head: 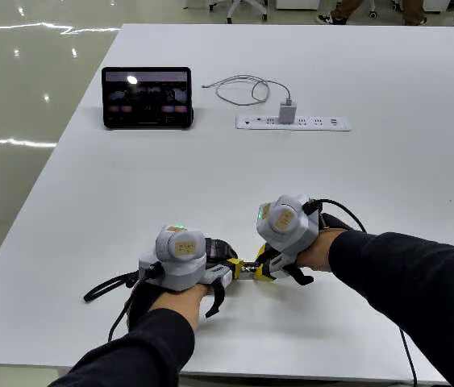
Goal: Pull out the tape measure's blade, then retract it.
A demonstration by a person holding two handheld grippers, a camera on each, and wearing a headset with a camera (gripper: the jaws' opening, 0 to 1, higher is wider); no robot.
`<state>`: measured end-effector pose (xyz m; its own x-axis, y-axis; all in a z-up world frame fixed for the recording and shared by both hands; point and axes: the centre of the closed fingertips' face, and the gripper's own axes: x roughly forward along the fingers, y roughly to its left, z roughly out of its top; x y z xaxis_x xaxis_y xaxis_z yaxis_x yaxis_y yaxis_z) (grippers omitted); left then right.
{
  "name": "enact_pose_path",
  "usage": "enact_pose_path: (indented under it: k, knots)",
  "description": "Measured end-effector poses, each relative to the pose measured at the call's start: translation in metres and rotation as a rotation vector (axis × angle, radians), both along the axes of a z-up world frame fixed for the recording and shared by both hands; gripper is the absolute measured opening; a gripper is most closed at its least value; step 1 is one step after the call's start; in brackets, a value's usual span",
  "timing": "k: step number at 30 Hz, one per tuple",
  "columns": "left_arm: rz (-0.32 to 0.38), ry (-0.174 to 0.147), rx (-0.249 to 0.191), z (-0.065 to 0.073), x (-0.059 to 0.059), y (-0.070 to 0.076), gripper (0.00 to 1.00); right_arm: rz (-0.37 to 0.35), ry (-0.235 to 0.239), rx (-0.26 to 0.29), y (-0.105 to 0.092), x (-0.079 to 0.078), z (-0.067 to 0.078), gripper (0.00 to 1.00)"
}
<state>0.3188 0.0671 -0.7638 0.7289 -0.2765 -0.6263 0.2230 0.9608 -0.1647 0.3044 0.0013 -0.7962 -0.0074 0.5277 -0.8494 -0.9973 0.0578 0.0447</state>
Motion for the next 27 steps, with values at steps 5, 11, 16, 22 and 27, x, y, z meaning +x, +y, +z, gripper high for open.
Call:
enact_pose_path:
  k: [5, 11, 16, 22, 27]
  knots:
    - [0.0, -0.002, -0.003, 0.0, 0.0, 0.0, 0.58, 0.018, -0.004, -0.007, 0.004, 0.001, 0.0, 0.11]
    - [0.002, -0.005, -0.006, 0.0, 0.001, 0.0, 0.58, 0.01, 0.0, 0.001, 0.009, 0.0, 0.0, 0.11]
    - [0.003, -0.005, -0.01, 0.0, 0.0, 0.0, 0.58, 0.018, -0.001, 0.0, 0.013, -0.001, -0.001, 0.11]
    - [-0.004, -0.002, -0.015, 0.0, 0.0, 0.0, 0.58, 0.036, -0.011, -0.01, 0.023, -0.004, -0.002, 0.1]
    - [-0.002, -0.005, -0.016, 0.0, 0.0, 0.0, 0.58, 0.055, -0.009, -0.007, 0.023, -0.003, -0.003, 0.1]
